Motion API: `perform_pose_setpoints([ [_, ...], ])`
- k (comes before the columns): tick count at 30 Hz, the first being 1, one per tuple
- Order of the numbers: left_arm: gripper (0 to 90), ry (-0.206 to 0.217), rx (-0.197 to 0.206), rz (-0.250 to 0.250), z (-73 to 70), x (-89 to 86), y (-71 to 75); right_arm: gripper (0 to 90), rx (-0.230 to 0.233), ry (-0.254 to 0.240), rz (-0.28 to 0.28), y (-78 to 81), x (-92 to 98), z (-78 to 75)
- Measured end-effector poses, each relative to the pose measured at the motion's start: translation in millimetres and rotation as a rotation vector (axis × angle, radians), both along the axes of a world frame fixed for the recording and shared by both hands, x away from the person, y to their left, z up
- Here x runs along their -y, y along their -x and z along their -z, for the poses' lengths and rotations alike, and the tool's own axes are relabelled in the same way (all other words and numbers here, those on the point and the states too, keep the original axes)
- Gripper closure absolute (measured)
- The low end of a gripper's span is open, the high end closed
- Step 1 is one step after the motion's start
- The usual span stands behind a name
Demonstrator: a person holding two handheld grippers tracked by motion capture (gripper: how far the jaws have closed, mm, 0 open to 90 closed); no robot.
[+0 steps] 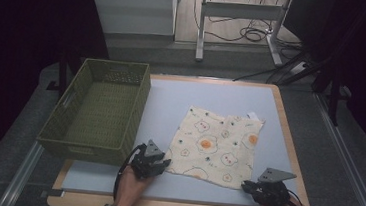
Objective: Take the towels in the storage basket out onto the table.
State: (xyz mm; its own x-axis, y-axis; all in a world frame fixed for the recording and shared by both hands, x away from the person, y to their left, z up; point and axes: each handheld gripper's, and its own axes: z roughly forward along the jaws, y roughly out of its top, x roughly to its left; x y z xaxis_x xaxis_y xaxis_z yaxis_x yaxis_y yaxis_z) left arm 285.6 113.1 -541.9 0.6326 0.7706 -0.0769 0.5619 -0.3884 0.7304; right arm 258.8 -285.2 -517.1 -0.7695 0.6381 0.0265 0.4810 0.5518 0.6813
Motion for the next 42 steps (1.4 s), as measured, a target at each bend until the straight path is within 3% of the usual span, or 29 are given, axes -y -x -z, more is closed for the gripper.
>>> perform_pose_setpoints([
  [2, 83.9, 0.005, -0.005, 0.006, -0.2, 0.7, 0.6, 87.0, -0.005, -0.003, -0.002, -0.1, 0.5, -0.2],
  [3, 86.5, 0.004, -0.002, 0.020, -0.3, 2.6, 3.3, 88.0, 0.002, 0.011, -0.005, 2.0, -0.1, -1.2],
  [8, 87.7, 0.014, -0.002, 0.045, -0.8, 1.3, 13.4, 88.1, 0.000, 0.016, -0.012, 10.0, 5.7, -4.1],
  [10, 87.8, 0.035, -0.008, 0.072, -1.9, 2.3, 24.9, 88.0, -0.006, 0.006, -0.005, 17.4, 13.2, -5.0],
  [13, 87.7, 0.031, -0.011, 0.093, -2.6, 4.9, 34.9, 88.0, -0.016, 0.006, -0.008, 29.1, 19.3, -7.6],
  [14, 87.5, 0.034, -0.019, 0.113, -1.8, 7.3, 44.3, 87.9, -0.017, 0.010, -0.009, 33.1, 20.8, -8.3],
  [16, 81.5, 0.036, -0.019, 0.121, -1.6, 7.7, 46.5, 85.5, -0.025, 0.005, -0.012, 38.5, 24.0, -9.3],
  [17, 72.1, 0.029, 0.013, 0.093, -3.6, 7.1, 47.8, 81.4, -0.030, -0.006, -0.016, 39.9, 26.6, -10.4],
  [18, 65.7, 0.029, 0.013, 0.093, -3.6, 7.1, 47.8, 81.4, -0.030, -0.006, -0.016, 39.9, 26.6, -10.4],
  [19, 62.8, 0.024, 0.026, 0.074, -5.2, 5.2, 45.0, 74.4, -0.023, -0.013, -0.003, 38.8, 30.6, -13.2],
  [20, 59.6, 0.051, 0.027, 0.046, -7.4, 1.2, 35.6, 72.5, -0.014, -0.013, 0.001, 37.1, 32.2, -14.3],
  [22, 51.5, 0.065, 0.024, 0.037, -8.2, -0.6, 28.9, 66.8, -0.007, -0.033, 0.019, 30.8, 35.3, -17.3],
  [23, 49.4, 0.058, 0.019, 0.025, -9.6, -0.6, 14.0, 63.2, -0.010, -0.043, 0.019, 26.3, 36.1, -18.4],
  [24, 47.9, 0.058, 0.019, 0.025, -9.6, -0.6, 14.0, 63.2, -0.010, -0.043, 0.019, 26.3, 36.1, -18.4],
  [25, 46.2, 0.046, 0.021, 0.023, -10.8, 2.2, 3.1, 58.6, 0.001, -0.032, 0.024, 15.0, 35.2, -19.1],
  [26, 45.6, 0.046, 0.021, 0.023, -10.8, 2.2, 3.1, 58.6, 0.001, -0.032, 0.024, 15.0, 35.2, -19.1],
  [27, 43.9, 0.038, 0.023, 0.025, -11.6, 6.8, -10.7, 56.8, 0.027, -0.026, 0.039, 5.4, 34.4, -19.6],
  [32, 35.3, 0.006, 0.024, 0.039, -11.7, 16.0, -33.8, 44.4, 0.057, -0.009, 0.071, -17.7, 32.1, -21.5],
  [33, 34.1, 0.000, 0.022, 0.041, -11.7, 17.3, -38.1, 39.1, 0.037, -0.025, 0.092, -31.0, 32.1, -21.7],
  [34, 34.1, -0.002, 0.020, 0.043, -11.6, 19.2, -44.1, 39.1, 0.037, -0.025, 0.092, -31.0, 32.1, -21.7],
  [35, 30.9, -0.001, 0.024, 0.047, -12.0, 22.4, -54.9, 34.9, 0.018, -0.046, 0.102, -45.3, 33.4, -20.9],
  [36, 30.3, -0.001, 0.024, 0.047, -12.0, 22.4, -54.9, 32.1, 0.022, -0.046, 0.108, -49.8, 33.6, -20.3],
  [37, 28.2, 0.008, 0.017, 0.051, -13.0, 25.4, -66.2, 29.8, 0.016, -0.041, 0.125, -57.1, 33.6, -19.5],
  [40, 24.0, -0.002, 0.016, 0.063, -15.0, 28.8, -79.2, 22.3, 0.004, -0.046, 0.148, -72.2, 33.2, -16.8],
  [42, 21.3, -0.002, 0.015, 0.069, -15.5, 29.5, -82.3, 21.2, 0.000, -0.042, 0.163, -78.3, 32.0, -15.8],
])
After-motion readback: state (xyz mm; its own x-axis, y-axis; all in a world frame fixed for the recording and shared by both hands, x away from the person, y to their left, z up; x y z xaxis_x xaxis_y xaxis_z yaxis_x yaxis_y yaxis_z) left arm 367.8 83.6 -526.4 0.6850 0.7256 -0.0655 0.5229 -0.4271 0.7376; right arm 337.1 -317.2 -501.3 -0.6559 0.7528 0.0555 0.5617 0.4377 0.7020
